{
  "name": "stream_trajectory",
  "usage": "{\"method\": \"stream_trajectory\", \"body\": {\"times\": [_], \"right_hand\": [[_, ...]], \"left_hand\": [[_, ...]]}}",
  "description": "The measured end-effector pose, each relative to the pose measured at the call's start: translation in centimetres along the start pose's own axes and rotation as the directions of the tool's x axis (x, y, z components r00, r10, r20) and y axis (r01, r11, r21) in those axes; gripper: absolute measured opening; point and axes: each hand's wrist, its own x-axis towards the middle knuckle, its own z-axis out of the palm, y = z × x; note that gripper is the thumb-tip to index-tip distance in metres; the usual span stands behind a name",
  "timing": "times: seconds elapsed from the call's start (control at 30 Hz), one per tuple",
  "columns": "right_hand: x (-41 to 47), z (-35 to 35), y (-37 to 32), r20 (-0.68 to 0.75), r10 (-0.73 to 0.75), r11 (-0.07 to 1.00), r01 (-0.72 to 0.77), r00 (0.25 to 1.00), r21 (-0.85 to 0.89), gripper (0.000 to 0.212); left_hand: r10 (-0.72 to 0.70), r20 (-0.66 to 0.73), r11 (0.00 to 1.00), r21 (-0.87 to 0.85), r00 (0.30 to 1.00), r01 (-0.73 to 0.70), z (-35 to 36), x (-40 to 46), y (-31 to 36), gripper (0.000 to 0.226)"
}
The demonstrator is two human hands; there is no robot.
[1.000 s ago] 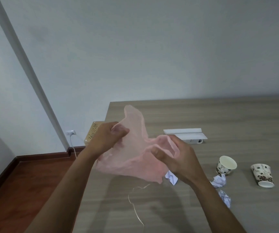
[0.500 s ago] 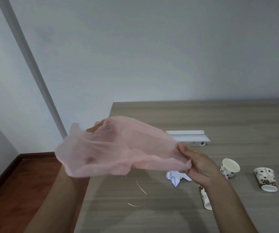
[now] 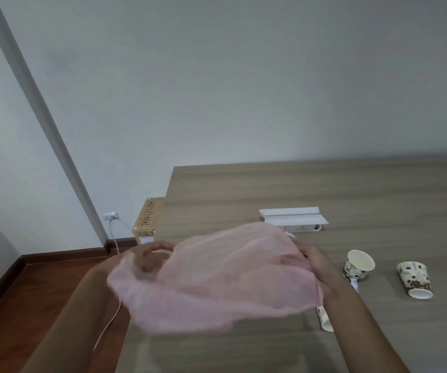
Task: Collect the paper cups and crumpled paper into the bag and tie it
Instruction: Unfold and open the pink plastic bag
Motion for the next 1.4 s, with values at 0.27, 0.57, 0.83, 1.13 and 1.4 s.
{"method": "stream_trajectory", "body": {"times": [0.27, 0.57, 0.83, 1.13, 1.4], "right_hand": [[2.7, 3.0, 0.1, 0.126, -0.08, 0.91, 0.124, 0.989, -0.395, 0.038], [1.1, 2.3, 0.7, 0.105, -0.185, 0.566, 0.193, 0.977, -0.802, 0.019], [1.3, 0.9, 3.4, 0.041, 0.138, 0.988, -0.141, 0.99, 0.061, 0.044], [3.9, 3.3, 3.5, 0.048, 0.331, 0.943, -0.333, 0.942, 0.02, 0.009], [2.7, 3.5, 2.1, 0.081, 0.206, 0.941, -0.174, 0.975, -0.291, 0.027]], "left_hand": [[0.22, 0.418, 0.827, 0.399, 0.881, -0.396, 9.4, -1.9, 6.0, 0.037], [0.28, -0.084, 0.933, -0.213, 0.956, -0.292, 10.0, -2.5, 5.3, 0.018], [0.074, -0.209, 0.834, -0.524, 0.975, -0.175, 6.2, -3.6, 4.0, 0.026], [0.319, -0.145, 0.863, 0.453, 0.937, -0.224, 5.1, -2.7, 3.5, 0.044], [0.213, 0.193, 0.948, 0.195, 0.958, -0.25, 9.6, -1.8, 4.3, 0.029]]}}
